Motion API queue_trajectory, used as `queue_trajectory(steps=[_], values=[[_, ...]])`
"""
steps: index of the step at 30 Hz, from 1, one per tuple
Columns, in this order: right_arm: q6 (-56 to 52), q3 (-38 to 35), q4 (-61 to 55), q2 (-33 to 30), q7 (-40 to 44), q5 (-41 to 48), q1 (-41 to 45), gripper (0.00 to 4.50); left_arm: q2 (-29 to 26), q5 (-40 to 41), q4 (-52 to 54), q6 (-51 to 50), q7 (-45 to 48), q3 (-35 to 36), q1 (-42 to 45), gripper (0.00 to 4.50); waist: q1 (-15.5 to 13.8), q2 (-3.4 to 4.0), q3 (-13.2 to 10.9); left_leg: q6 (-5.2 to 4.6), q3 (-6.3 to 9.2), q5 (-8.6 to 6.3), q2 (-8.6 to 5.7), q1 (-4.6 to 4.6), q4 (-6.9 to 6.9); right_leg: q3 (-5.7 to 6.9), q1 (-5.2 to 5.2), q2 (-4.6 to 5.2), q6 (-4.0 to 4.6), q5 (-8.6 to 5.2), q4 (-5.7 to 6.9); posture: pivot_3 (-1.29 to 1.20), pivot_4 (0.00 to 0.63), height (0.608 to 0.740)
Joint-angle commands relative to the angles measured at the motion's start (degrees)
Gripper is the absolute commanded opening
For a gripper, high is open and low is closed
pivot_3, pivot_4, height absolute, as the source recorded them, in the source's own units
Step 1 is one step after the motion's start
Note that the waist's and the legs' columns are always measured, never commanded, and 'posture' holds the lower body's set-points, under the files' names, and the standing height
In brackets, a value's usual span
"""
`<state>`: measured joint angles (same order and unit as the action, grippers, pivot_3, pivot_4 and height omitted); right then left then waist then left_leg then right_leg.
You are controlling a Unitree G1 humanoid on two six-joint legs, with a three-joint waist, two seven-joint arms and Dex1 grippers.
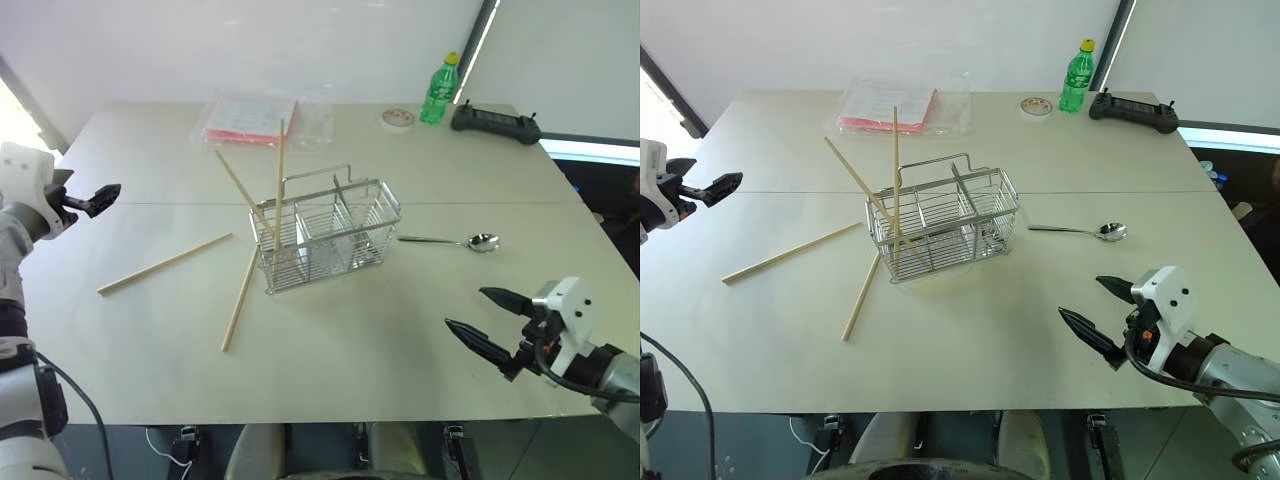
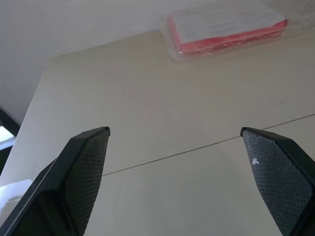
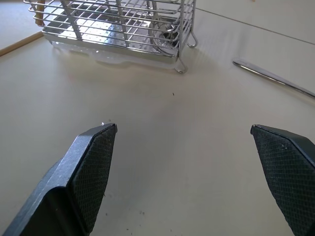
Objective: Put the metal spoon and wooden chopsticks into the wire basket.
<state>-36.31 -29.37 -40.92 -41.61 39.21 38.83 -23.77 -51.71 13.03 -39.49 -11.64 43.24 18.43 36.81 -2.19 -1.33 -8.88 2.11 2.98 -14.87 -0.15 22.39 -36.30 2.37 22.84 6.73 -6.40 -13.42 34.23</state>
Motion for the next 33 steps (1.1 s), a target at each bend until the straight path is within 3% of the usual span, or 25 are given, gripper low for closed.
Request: queue_trajectory(steps=[1,21,27,29,33], values=[[1.1,-1.2,-0.7,-0.4,0.2,0.1,0.7,4.50,-0.6,-0.1,0.1,2.2,0.1,0.1,1.9,4.49,0.0,0.00,0.0,0.00,0.00,0.00,0.00,0.00,0.00,0.00,0.00,0.00,0.00,0.00,0.00,0.00,0.150,0.690],[3.1,-1.5,2.1,-0.5,2.4,-1.9,1.7,4.50,-0.8,1.3,0.8,-1.1,2.2,0.6,2.6,4.49,0.0,-0.02,0.0,0.00,0.01,0.00,0.00,-0.01,-0.12,0.00,-0.05,-0.02,-0.03,0.02,0.06,0.00,0.150,0.690],[4.3,-1.8,5.1,-3.3,4.8,-3.3,4.2,4.50,0.1,2.7,5.2,-3.4,4.2,0.4,2.5,4.49,0.0,-0.01,0.0,0.00,0.01,0.00,0.00,0.00,-0.26,0.00,-0.10,-0.02,-0.01,0.01,0.08,0.00,0.150,0.690],[4.4,-2.4,6.4,-4.7,5.2,-3.4,6.4,4.50,0.4,5.3,9.4,-6.2,6.5,1.1,1.1,4.49,0.0,-0.01,0.0,0.00,0.02,0.00,0.00,0.00,-0.30,0.00,-0.12,-0.01,0.00,0.01,0.09,0.00,0.150,0.690],[6.0,-1.0,12.9,-10.1,6.3,-6.6,15.2,4.50,-1.6,13.9,29.2,-18.5,16.7,-1.2,-7.8,4.49,0.6,0.13,-0.1,0.01,-0.05,0.00,0.01,0.00,-0.45,-0.03,-0.16,0.05,0.02,0.02,0.09,0.00,0.150,0.690]])
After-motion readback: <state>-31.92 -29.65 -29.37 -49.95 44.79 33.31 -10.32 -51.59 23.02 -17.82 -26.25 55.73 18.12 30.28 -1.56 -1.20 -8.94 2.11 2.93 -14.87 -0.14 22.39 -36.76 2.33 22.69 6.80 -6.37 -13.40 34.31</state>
